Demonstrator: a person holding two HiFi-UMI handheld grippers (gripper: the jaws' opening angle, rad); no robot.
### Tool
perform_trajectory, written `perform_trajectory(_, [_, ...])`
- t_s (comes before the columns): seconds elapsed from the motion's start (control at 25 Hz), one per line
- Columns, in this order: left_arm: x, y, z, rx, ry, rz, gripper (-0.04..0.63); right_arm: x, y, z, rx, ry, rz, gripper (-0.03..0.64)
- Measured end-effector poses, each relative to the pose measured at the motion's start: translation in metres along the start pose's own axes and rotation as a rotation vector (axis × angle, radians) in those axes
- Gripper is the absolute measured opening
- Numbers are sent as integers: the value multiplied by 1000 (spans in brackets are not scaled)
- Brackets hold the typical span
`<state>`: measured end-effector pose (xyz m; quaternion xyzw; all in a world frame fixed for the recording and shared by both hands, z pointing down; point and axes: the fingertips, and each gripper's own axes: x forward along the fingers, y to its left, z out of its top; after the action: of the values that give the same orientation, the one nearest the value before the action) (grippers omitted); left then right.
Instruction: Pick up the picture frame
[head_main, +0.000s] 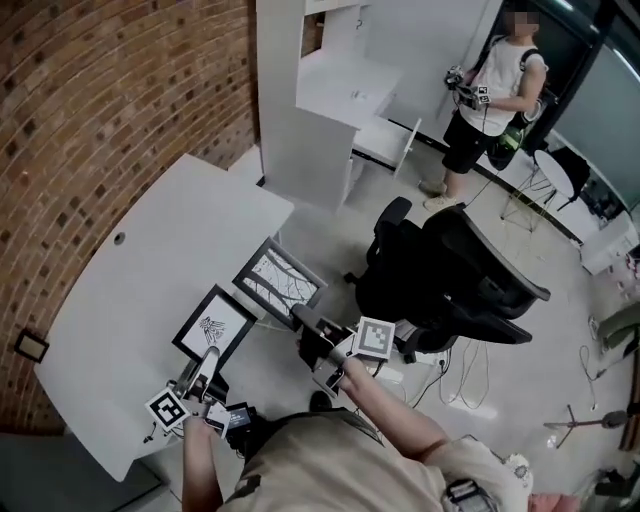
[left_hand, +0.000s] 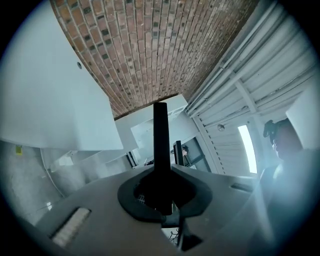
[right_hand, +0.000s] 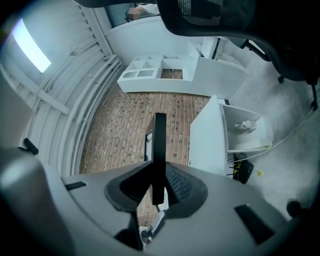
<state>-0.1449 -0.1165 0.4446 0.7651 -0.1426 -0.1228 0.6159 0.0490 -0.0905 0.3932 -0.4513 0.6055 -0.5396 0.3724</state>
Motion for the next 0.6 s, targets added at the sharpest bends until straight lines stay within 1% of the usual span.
perform_trajectory(0.08, [8, 10, -7, 11, 3, -14, 15, -7, -16, 5, 0, -9, -6, 69])
perform_trajectory(0.2, [18, 12, -16, 16, 2, -15, 15, -16, -26, 17, 3, -14, -24, 67])
perform_trajectory(0.4, [23, 25, -30, 25, -24, 22, 15, -26, -42, 29, 20, 3, -4, 67])
perform_trajectory(0.6, [15, 21, -30, 40, -51, 47, 15, -30, -46, 33, 49, 17, -19, 67])
